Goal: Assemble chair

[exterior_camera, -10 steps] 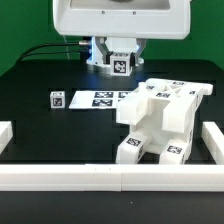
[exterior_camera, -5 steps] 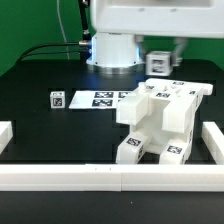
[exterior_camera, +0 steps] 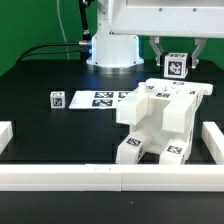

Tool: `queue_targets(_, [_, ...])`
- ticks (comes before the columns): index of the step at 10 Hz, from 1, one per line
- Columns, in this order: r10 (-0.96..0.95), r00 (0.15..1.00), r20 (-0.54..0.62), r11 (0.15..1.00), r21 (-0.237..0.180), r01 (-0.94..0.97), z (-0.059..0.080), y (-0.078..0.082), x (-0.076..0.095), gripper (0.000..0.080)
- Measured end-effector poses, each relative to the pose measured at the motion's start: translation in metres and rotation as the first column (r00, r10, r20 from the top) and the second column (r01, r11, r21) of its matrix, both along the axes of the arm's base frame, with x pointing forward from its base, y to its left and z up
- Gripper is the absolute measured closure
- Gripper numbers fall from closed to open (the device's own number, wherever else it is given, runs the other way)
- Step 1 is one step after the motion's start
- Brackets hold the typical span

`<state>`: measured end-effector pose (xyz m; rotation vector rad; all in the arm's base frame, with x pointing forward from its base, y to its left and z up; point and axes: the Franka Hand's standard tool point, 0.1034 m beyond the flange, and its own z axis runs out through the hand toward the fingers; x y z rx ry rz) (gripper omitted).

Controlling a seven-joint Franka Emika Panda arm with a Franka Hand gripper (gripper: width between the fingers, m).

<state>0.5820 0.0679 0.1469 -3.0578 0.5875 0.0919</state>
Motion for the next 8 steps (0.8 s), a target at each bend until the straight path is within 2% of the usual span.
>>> queue_targets(1, [-0.012, 1.000, 0.006, 1.000, -0.001, 0.012, -0.002, 0.006, 0.002, 0.0518])
queue_targets(8, [0.003, 1.000, 0.013, 1.000, -0.006, -0.003, -0.020, 0.015, 0.001, 0.0518])
